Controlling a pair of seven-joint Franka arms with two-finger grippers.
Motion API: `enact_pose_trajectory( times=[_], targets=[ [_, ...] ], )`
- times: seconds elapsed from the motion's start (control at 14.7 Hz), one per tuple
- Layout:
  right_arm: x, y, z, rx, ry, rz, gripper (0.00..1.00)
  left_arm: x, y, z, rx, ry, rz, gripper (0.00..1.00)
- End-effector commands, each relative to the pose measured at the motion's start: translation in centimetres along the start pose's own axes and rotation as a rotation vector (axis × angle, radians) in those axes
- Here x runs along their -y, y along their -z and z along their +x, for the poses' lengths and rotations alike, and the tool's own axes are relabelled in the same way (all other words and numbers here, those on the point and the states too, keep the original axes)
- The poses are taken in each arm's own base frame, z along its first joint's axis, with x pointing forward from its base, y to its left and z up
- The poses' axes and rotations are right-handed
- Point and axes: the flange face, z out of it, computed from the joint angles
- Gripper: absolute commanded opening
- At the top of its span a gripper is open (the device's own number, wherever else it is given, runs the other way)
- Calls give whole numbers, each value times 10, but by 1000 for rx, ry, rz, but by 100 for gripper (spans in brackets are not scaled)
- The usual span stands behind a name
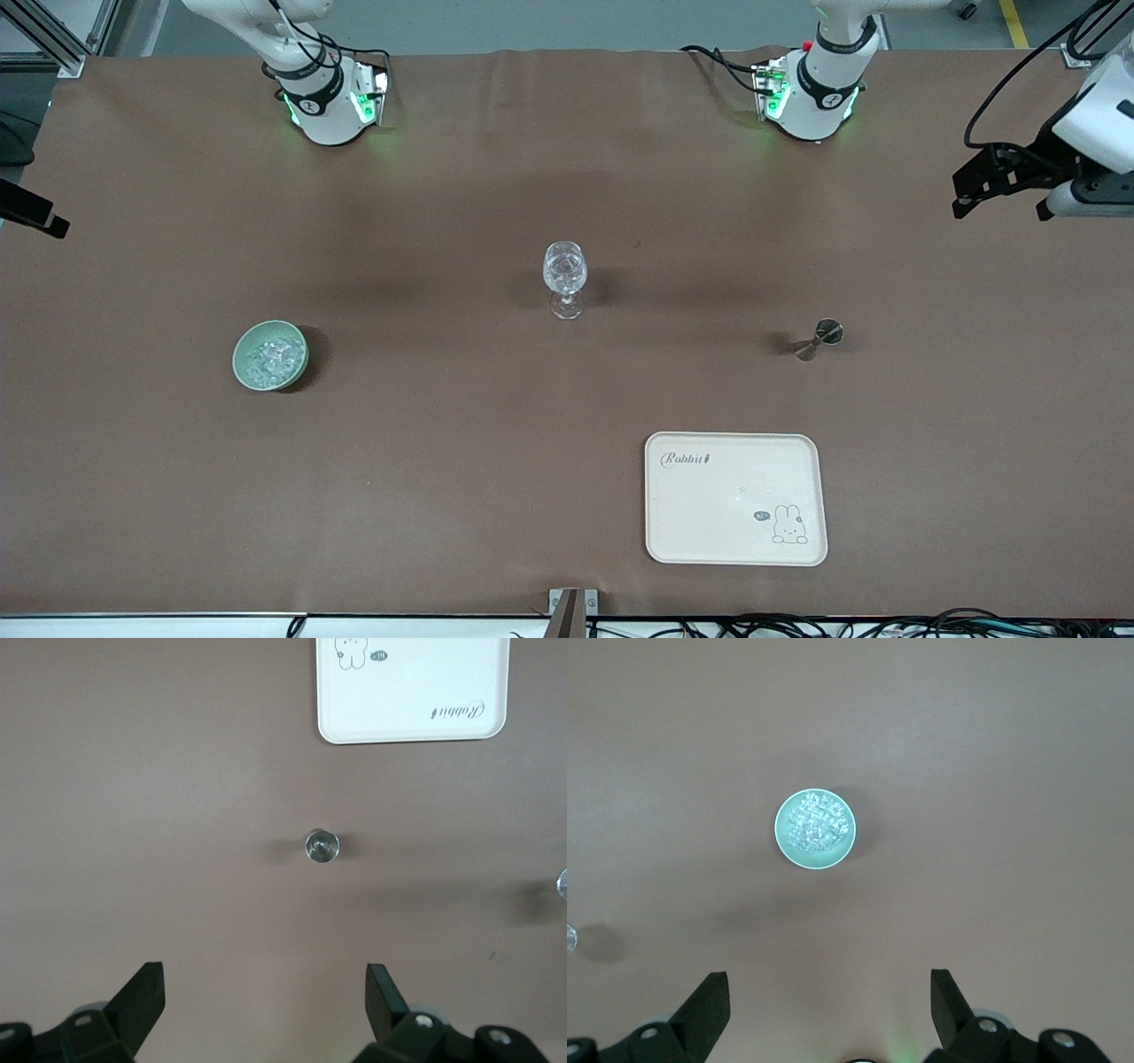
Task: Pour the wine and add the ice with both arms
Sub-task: 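Reach the left gripper to the jigger while the right gripper reaches the bowl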
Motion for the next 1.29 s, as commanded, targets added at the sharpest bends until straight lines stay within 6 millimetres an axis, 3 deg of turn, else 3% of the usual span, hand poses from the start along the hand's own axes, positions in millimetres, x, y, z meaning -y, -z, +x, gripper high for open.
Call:
enact_pose_trajectory(
  times=[0.0,0.27,0.48,0.68,0.82,0.95,1.09,1.22],
  targets=[
    [-1,2,-4,-2,12,-12,100,4,-19,26,43,-26,9,100],
    [0,2,-4,-2,13,-12,100,8,-69,47,130,25,3,100],
    [0,1,-3,-3,12,-9,100,21,-116,63,196,172,1,97],
    [18,-5,4,-10,37,-1,100,39,-163,77,254,431,-32,92],
    [31,-54,37,23,52,-10,100,39,-196,82,307,632,-119,92],
    [44,-104,64,39,66,-17,100,55,-237,86,351,801,-203,92],
    [52,-167,75,35,77,-21,100,73,-282,88,429,901,-261,92],
    [56,-227,75,-4,84,-20,100,89,-311,89,499,991,-376,92]
  ],
)
